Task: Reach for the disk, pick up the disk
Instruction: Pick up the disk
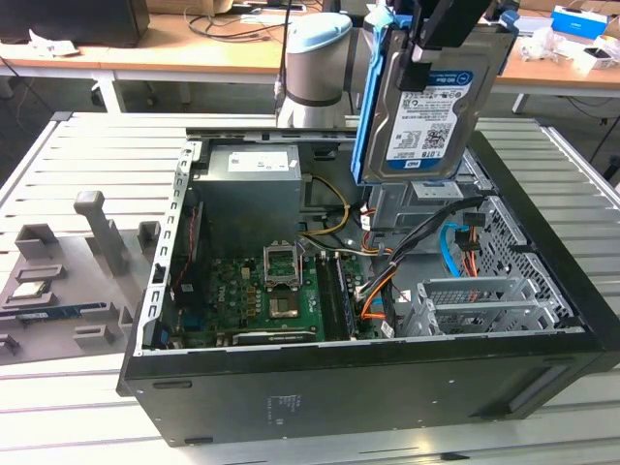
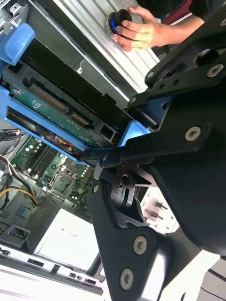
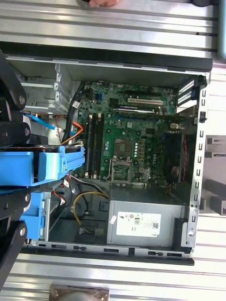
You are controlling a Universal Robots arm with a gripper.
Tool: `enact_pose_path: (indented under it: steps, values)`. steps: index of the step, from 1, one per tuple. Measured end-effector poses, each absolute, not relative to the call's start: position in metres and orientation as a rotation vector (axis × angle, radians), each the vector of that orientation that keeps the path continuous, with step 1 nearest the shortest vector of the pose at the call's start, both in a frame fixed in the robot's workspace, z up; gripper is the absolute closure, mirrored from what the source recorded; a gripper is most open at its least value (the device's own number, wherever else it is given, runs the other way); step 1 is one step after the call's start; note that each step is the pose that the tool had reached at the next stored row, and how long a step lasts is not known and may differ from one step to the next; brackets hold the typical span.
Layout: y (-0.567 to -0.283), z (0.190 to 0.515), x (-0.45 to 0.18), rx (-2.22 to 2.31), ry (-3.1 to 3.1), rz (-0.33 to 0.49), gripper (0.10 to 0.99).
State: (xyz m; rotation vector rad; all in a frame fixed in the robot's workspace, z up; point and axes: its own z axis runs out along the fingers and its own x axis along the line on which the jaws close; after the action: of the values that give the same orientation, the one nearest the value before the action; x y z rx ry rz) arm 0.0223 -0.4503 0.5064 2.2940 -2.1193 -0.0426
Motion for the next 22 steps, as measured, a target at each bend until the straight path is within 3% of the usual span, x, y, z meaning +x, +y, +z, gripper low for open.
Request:
enact_pose_path:
  steps: [22]
  values:
    - [-0.488,0.506,0.022,2.294,-2.119,-0.043,0.718]
